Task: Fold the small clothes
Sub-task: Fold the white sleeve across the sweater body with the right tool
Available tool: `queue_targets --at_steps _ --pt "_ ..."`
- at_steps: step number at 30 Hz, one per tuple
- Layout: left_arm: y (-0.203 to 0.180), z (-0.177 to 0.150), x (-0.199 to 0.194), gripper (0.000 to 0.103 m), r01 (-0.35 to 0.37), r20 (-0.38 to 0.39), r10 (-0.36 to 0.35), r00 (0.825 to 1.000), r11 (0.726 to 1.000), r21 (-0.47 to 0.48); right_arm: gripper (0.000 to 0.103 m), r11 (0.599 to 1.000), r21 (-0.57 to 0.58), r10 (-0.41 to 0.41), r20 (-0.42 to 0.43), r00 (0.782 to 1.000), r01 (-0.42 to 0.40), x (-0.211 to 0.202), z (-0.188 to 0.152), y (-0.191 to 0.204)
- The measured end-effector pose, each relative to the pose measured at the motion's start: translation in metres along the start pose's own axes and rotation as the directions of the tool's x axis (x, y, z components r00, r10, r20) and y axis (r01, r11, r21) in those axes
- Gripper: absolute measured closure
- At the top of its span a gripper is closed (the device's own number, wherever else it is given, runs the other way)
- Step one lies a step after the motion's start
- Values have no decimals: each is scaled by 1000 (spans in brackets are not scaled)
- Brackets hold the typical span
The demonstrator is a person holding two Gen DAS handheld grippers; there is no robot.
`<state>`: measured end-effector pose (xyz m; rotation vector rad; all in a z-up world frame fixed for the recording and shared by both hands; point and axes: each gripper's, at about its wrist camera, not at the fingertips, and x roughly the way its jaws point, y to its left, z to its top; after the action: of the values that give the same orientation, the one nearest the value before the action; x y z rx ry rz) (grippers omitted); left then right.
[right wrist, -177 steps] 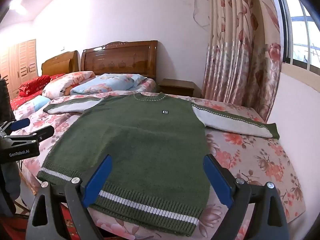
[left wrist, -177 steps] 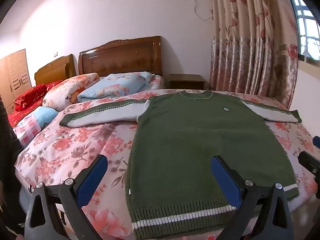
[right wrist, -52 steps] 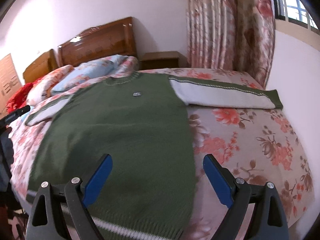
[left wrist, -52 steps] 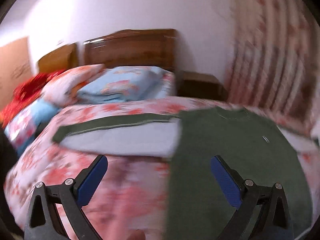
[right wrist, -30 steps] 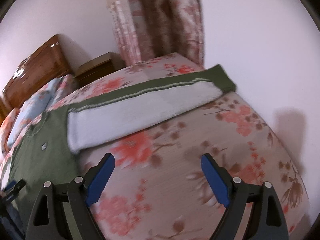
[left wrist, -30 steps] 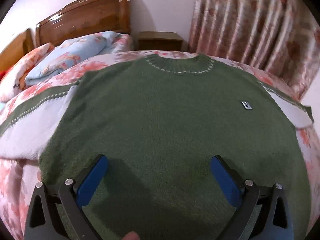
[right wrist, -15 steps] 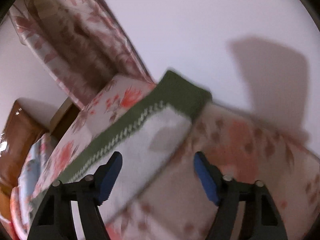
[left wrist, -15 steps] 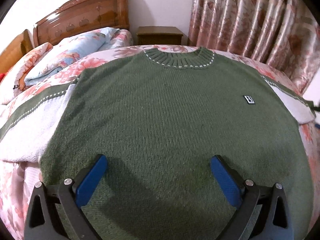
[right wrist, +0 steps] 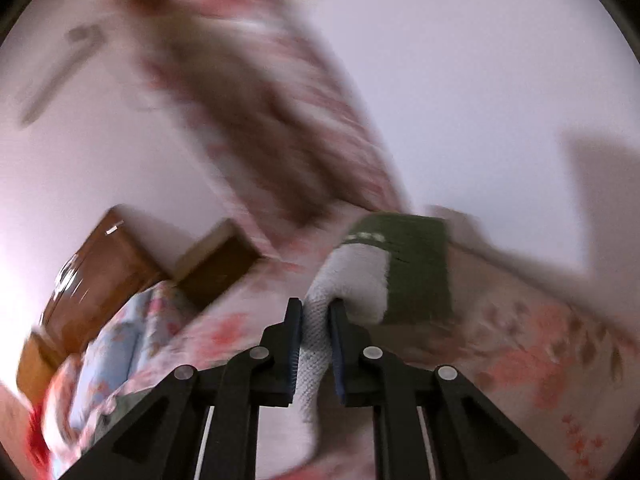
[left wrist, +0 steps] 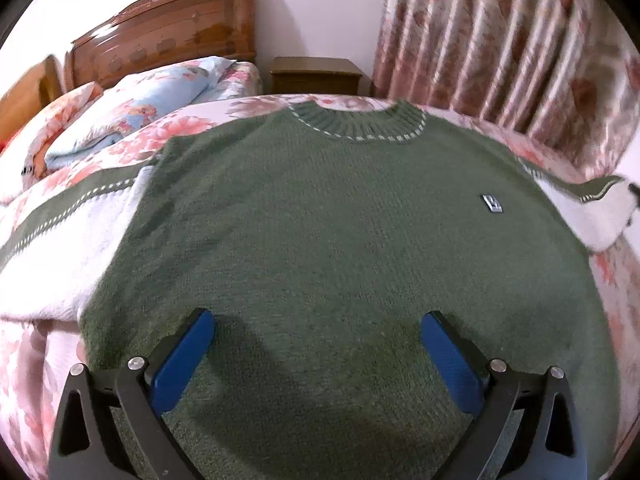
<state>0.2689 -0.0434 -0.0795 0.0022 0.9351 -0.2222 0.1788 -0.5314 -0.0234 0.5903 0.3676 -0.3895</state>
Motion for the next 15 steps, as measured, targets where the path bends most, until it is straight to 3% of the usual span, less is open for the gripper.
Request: queue_targets --at_steps 2,5,6,9,11,15 --pt "9 0 -3 0 26 19 -25 1000 999 -48 89 986 -155 68 31 997 -62 -16 -1 56" --pt "34 -3 -13 0 90 79 -77 994 980 -176 84 887 -412 222 -21 975 -210 -36 -32 159" --pt "45 -4 -16 0 117 103 -95 990 967 -228 82 804 -502 301 -117 946 -318 -38 -56 203" --pt "70 -8 -22 0 199 159 -153 975 919 -339 77 602 -629 333 -362 871 -492 -35 -122 275" --pt "73 -9 -24 0 223 172 -171 970 909 -353 77 587 -634 310 -400 863 -504 -29 -145 284" --pt "69 -5 -23 0 218 168 -169 971 913 -345 76 683 -539 255 -457 852 -493 -13 -160 252"
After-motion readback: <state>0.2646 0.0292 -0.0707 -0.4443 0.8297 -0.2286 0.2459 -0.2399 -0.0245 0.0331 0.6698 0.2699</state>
